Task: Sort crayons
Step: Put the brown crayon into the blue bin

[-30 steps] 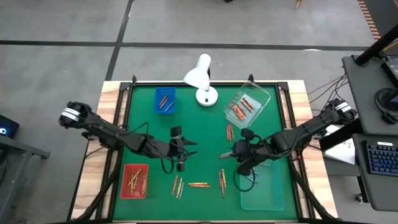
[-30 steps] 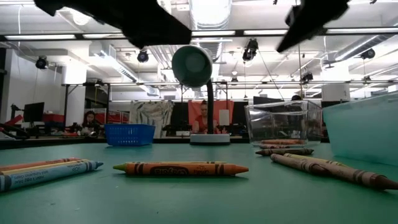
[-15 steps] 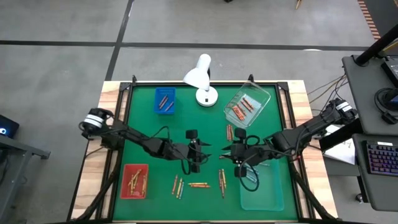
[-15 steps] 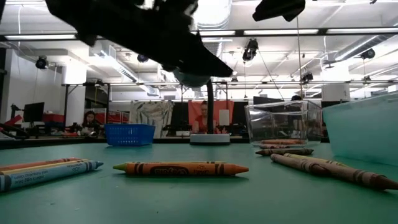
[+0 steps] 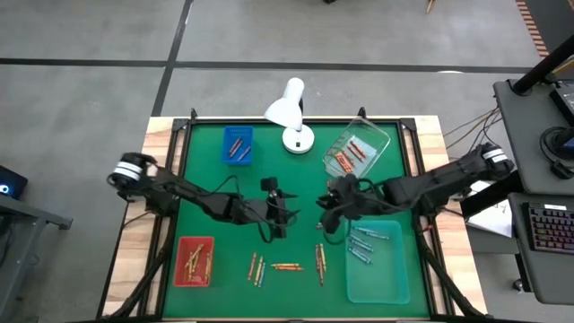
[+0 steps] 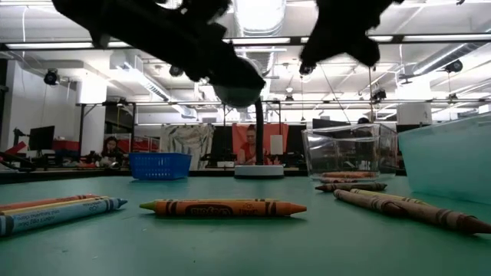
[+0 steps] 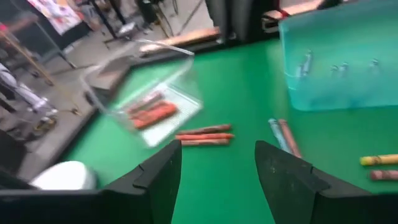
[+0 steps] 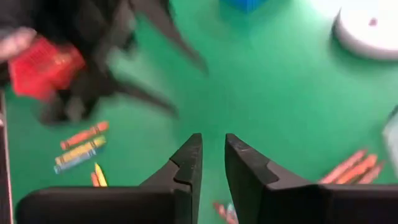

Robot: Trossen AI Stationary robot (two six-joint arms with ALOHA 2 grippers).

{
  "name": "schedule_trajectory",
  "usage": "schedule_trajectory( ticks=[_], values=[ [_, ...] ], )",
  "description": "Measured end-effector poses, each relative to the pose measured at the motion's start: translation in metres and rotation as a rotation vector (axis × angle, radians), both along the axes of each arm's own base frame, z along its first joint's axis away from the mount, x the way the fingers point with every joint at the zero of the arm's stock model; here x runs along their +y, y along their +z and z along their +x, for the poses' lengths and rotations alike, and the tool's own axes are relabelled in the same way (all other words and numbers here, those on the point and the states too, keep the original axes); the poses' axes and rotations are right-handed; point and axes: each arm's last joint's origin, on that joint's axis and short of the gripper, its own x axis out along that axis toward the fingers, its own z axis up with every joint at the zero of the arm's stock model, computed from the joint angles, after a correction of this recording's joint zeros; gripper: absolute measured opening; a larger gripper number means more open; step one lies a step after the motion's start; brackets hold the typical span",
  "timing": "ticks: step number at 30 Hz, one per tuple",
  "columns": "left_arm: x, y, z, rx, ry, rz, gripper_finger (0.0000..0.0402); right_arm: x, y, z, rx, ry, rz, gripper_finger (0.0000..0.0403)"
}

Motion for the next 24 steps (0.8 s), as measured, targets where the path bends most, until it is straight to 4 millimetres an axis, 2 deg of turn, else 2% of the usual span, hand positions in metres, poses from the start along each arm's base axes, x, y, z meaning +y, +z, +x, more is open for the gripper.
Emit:
schedule_trajectory(
  ticks=[5, 12, 18, 24],
  values=[
    [0.007, 0.029, -0.029, -0.091, -0.009, 0.016, 0.0187, -0.020, -0.024, 0.014, 0.141, -0.044, 0.121, 0.0035],
    [0.019, 0.057, -0.076, -0.209, -0.002, 0.012, 0.0187, -0.036, -0.032, 0.026, 0.370, -0.238, 0.174, 0.0013],
    [0.027, 0.069, -0.108, -0.270, -0.008, 0.060, 0.0187, -0.038, -0.038, 0.041, 0.499, -0.338, 0.184, 0.0013],
    [0.031, 0.072, -0.124, -0.291, -0.013, 0.129, 0.0187, -0.037, -0.050, 0.062, 0.588, -0.360, 0.158, 0.0013]
  ],
)
